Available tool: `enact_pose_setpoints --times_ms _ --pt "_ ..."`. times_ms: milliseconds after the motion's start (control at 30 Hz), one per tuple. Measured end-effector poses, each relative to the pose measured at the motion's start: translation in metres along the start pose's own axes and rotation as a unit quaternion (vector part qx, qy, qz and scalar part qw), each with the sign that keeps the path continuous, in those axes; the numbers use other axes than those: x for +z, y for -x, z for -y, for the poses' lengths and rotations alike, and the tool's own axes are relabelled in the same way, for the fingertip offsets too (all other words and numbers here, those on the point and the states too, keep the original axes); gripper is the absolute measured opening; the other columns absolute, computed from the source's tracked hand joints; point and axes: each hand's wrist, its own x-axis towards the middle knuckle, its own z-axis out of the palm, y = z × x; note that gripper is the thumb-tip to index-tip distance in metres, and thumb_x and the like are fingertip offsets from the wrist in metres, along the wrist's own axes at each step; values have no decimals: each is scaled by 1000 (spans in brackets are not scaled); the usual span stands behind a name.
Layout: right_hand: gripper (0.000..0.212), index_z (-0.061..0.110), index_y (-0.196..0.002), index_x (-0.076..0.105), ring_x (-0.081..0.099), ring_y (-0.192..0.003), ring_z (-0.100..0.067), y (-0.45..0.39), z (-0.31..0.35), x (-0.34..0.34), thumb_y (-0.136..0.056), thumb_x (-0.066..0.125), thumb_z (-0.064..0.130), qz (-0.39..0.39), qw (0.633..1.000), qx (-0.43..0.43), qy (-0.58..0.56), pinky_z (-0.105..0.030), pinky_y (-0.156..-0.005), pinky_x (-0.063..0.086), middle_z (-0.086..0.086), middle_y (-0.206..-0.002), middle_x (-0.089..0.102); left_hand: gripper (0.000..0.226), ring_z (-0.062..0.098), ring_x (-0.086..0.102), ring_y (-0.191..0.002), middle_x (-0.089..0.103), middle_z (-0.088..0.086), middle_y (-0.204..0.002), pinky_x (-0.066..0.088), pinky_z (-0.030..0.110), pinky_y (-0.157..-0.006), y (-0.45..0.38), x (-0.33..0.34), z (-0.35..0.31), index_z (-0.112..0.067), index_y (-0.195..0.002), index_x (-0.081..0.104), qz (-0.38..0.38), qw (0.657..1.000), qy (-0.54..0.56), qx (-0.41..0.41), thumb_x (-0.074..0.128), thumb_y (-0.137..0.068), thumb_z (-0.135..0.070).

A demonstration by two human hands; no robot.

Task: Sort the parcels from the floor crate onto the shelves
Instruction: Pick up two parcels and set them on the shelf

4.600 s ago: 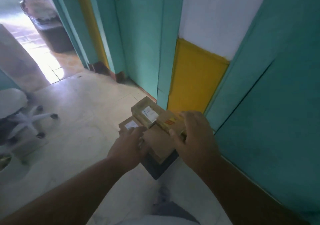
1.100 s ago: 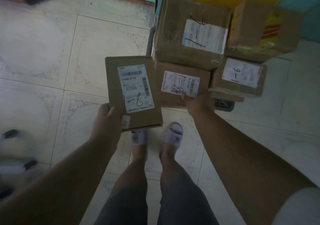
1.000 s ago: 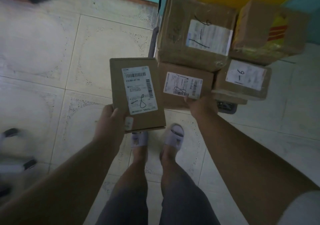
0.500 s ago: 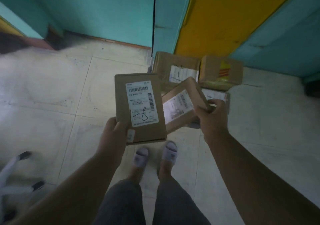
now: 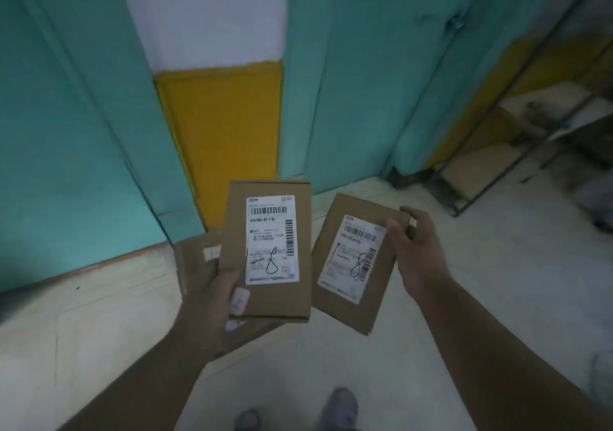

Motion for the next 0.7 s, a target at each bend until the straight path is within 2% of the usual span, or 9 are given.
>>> enact_pose_setpoints --times_ms 67,133,200,300,433,533,633,700 --pt "35 39 -133 50 69 -96 -22 -4 0 -41 -99 57 34 -44 999 2 -21 -37 -73 59 -4 -121 65 16 17 69 -95 72 -7 -107 57 29 -64 5 36 -15 -35 -111 64 49 998 -35 33 54 -99 -40" --pt "34 45 -132 50 67 -101 -24 -12 -4 -85 -100 54 35 -80 997 -8 -20 -44 -84 59 -4 -123 65 12 13 66 -92 70 -9 -103 57 37 -76 6 81 -28 -37 -109 58 72 994 -62 62 57 -97 -39" --pt "34 42 -134 50 68 -98 -22 -21 -13 -133 -102 51 33 -110 994 -18 -16 -39 -78 58 -5 -120 66 15 10 62 -89 66 -9 -100 54 37 -76 6 133 -37 -33 -112 56 97 987 -97 88 57 -97 -39" --pt "35 35 -139 48 67 -93 -17 -38 -27 -213 -104 47 30 -155 988 -21 -2 -29 -66 52 -3 -116 65 15 15 67 -88 71 -5 -100 56 38 -72 6 218 -42 -30 -111 59 123 980 -117 106 59 -97 -37" --pt "34 31 -139 48 64 -82 -10 -70 -35 -334 -105 45 29 -210 978 -4 -10 -24 -57 47 7 -101 62 15 18 72 -88 75 -9 -96 57 49 -85 3 334 -43 -37 -105 63 137 976 -129 112 63 -92 -44" --pt "30 33 -134 51 69 -81 -15 -96 -31 -417 -105 45 33 -221 975 11 -29 -24 -53 51 -2 -105 67 22 16 72 -85 75 -9 -97 57 46 -82 11 420 -53 -32 -104 63 158 967 -139 143 65 -86 -44" --pt "26 25 -127 57 70 -68 -8 -133 -27 -480 -104 47 31 -240 969 14 -58 -17 -46 49 -6 -100 70 10 18 70 -83 73 -4 -95 53 34 -74 13 501 -62 -25 -100 62 181 960 -146 159 64 -93 -32" --pt "24 20 -125 59 70 -62 -5 -161 -26 -508 -105 48 29 -245 966 11 -76 -17 -45 49 -8 -98 71 11 18 69 -81 72 -2 -95 52 33 -72 6 549 -66 -22 -102 61 191 954 -153 171 62 -95 -30"
